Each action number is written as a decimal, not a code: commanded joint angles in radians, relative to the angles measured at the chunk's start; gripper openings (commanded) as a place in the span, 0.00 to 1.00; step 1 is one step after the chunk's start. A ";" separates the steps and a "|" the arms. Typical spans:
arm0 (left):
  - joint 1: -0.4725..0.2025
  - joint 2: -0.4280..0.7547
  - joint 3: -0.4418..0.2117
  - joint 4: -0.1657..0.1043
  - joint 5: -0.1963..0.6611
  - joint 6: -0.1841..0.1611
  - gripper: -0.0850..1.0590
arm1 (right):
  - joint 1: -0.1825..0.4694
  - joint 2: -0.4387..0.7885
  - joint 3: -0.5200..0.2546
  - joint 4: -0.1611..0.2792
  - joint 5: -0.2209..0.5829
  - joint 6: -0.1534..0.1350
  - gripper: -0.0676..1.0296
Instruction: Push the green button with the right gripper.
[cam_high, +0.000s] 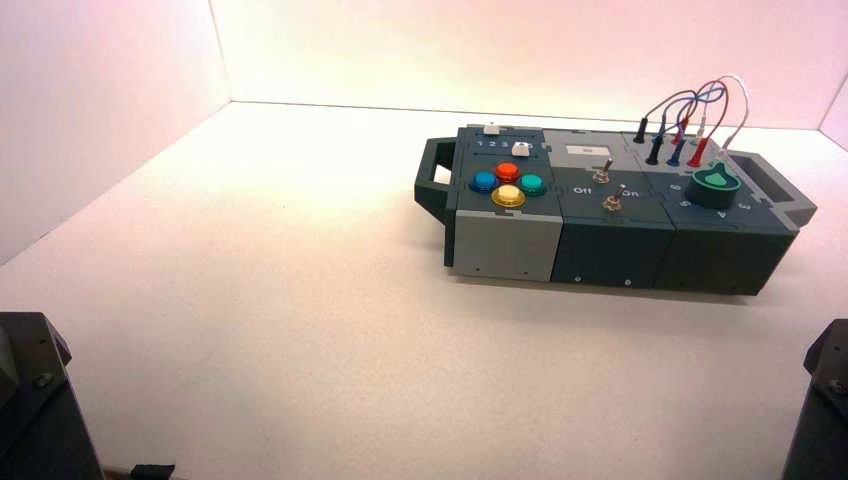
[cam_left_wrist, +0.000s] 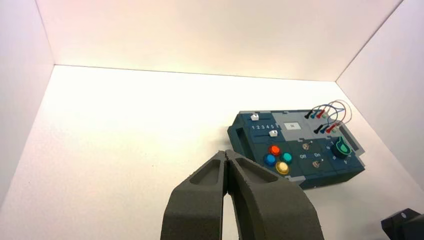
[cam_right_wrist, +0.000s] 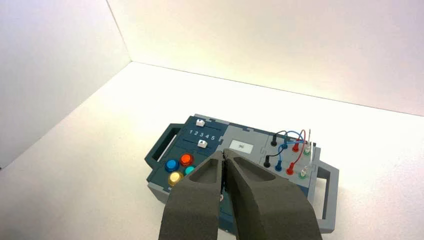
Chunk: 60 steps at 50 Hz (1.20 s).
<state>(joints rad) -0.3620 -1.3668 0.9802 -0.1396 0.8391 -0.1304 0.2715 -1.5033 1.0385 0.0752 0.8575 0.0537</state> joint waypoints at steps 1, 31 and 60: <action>0.000 0.018 -0.032 -0.008 -0.008 -0.003 0.05 | 0.003 0.015 -0.015 0.005 -0.012 -0.002 0.04; 0.000 0.029 -0.034 -0.017 -0.009 -0.005 0.05 | 0.009 0.268 -0.018 0.041 -0.072 -0.009 0.04; 0.002 0.058 -0.064 -0.020 -0.017 -0.002 0.05 | 0.206 1.085 -0.241 0.043 -0.232 -0.038 0.04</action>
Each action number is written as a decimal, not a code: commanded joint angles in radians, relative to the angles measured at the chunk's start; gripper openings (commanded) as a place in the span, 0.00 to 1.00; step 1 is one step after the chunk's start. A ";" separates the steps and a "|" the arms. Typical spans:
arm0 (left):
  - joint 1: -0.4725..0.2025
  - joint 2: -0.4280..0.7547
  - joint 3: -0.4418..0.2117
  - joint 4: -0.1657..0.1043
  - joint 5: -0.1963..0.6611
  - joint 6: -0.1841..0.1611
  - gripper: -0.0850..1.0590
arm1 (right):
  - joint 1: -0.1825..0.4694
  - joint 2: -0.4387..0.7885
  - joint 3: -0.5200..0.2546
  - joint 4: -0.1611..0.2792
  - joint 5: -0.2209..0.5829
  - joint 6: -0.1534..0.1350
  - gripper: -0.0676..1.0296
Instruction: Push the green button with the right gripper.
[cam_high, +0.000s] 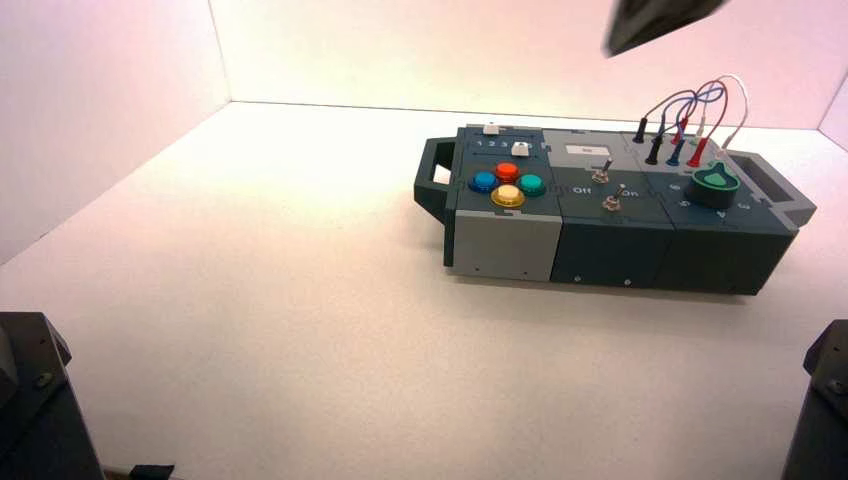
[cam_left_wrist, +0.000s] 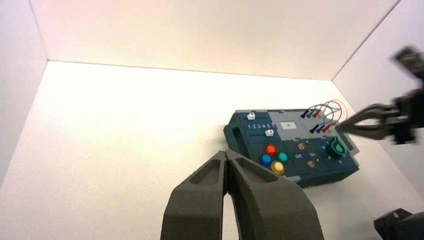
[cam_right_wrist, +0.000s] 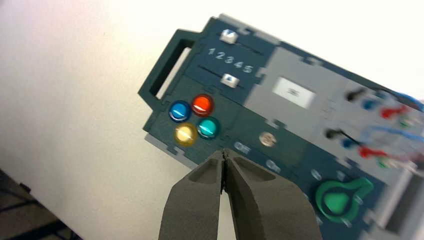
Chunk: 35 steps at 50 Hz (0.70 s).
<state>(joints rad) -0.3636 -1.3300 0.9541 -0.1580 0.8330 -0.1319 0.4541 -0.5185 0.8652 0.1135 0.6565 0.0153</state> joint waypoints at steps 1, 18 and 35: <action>0.003 0.021 -0.038 -0.002 -0.011 0.000 0.05 | 0.023 0.118 -0.072 0.006 -0.034 0.002 0.04; 0.002 0.037 -0.051 -0.002 -0.012 0.003 0.05 | 0.025 0.333 -0.095 0.008 -0.078 0.005 0.04; 0.002 0.064 -0.051 -0.002 -0.026 0.008 0.05 | 0.025 0.414 -0.114 0.038 -0.103 0.005 0.04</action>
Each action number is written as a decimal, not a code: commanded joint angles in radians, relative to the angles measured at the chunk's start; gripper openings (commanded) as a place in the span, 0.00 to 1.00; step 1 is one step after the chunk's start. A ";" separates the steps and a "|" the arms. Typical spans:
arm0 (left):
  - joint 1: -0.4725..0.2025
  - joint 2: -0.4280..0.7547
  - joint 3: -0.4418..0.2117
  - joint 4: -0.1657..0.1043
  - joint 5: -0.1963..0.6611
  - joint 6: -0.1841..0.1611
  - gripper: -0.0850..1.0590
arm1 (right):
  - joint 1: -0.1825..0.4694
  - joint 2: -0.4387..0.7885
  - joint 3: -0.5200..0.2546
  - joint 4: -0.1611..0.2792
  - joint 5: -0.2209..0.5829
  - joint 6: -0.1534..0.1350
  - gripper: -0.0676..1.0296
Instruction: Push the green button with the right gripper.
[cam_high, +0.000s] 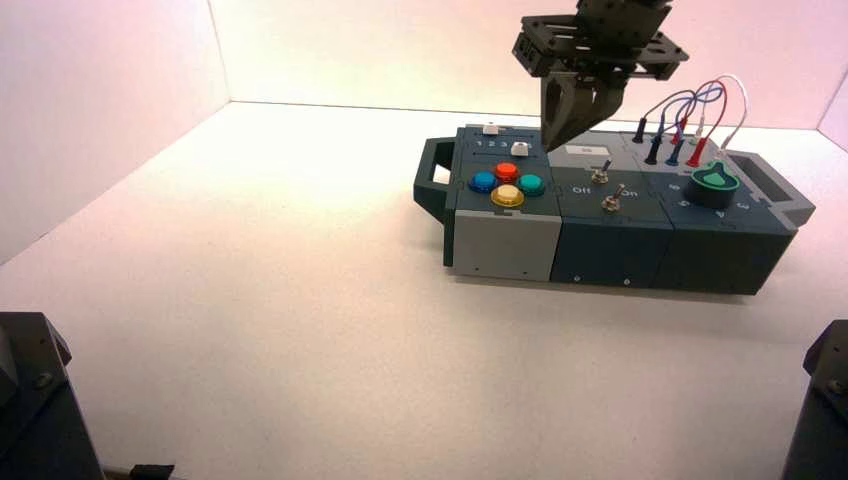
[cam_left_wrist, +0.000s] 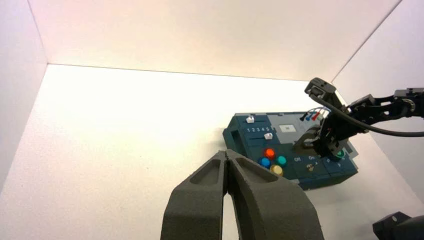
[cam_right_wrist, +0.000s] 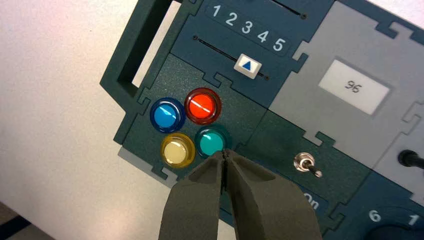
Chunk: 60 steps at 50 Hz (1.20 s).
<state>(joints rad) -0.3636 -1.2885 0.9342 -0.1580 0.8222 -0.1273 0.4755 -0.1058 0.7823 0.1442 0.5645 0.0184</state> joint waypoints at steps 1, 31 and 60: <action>0.002 0.023 -0.031 -0.002 -0.018 0.005 0.05 | 0.005 0.006 -0.032 0.008 -0.011 0.002 0.04; 0.002 0.031 -0.035 -0.002 -0.034 0.005 0.05 | 0.009 0.118 -0.061 0.037 0.005 0.000 0.04; 0.002 0.038 -0.032 -0.003 -0.037 0.005 0.05 | 0.009 0.097 -0.037 0.040 0.032 0.003 0.04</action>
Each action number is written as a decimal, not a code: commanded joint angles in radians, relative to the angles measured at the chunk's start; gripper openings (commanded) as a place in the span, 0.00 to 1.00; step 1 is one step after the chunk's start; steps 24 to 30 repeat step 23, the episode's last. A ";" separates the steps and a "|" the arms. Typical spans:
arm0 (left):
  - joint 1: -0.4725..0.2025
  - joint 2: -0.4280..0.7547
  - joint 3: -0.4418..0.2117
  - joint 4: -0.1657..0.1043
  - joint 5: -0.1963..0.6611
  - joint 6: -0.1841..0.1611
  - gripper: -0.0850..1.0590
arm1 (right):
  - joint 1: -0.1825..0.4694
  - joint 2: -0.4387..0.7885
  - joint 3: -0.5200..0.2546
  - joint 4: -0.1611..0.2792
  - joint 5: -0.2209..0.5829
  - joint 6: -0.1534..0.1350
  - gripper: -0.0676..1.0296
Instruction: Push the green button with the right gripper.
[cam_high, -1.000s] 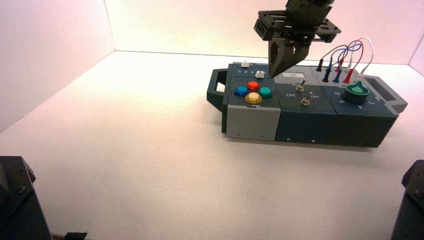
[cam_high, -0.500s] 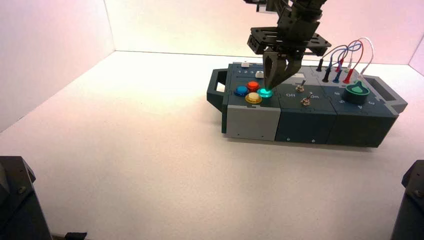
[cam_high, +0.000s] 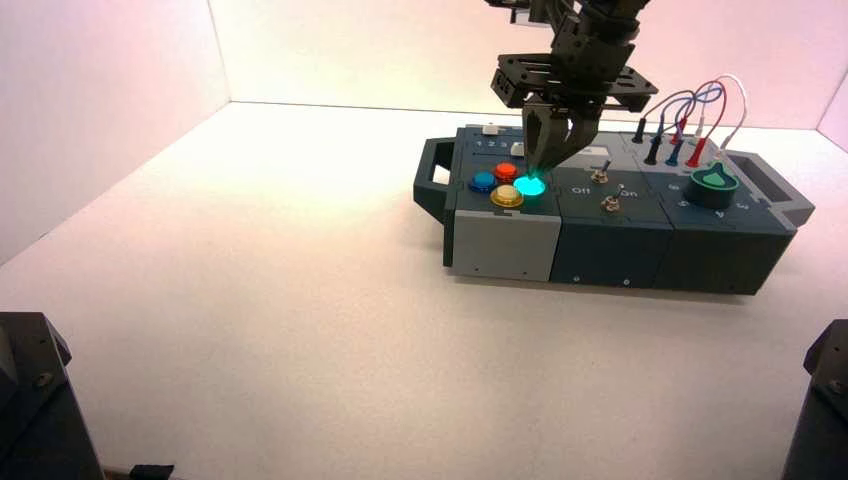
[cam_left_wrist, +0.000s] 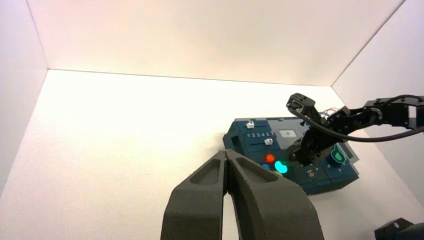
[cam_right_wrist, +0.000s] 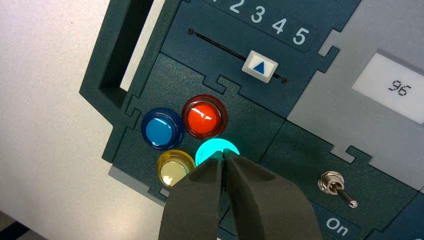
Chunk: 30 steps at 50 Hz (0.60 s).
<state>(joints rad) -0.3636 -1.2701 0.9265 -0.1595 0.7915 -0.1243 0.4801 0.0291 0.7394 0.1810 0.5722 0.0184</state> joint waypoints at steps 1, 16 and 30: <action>0.002 0.020 -0.025 -0.002 -0.006 0.003 0.05 | 0.005 -0.051 0.008 0.003 0.029 0.005 0.04; 0.002 0.044 -0.018 -0.003 -0.012 0.011 0.05 | 0.005 -0.281 -0.021 0.003 0.046 0.023 0.04; 0.002 0.055 -0.029 -0.003 -0.012 0.011 0.05 | 0.005 -0.331 -0.046 -0.005 0.046 0.018 0.04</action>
